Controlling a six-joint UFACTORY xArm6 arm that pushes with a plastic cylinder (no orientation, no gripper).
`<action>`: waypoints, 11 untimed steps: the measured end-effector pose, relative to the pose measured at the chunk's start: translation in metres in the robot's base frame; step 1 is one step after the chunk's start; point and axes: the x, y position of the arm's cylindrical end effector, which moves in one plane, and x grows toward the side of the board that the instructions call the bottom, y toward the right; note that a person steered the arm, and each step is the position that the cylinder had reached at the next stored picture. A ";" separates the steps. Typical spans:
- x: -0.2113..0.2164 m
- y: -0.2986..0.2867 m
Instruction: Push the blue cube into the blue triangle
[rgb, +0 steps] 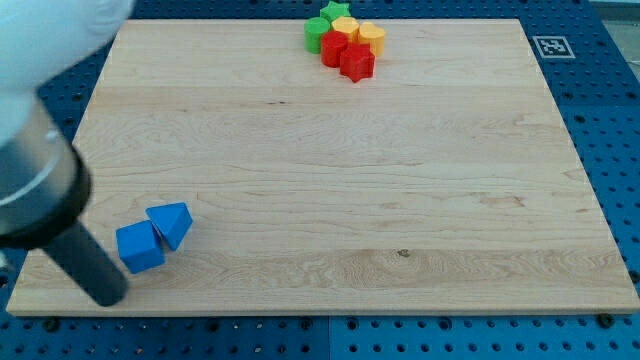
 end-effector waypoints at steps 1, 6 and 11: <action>-0.011 -0.015; -0.051 0.045; -0.060 0.100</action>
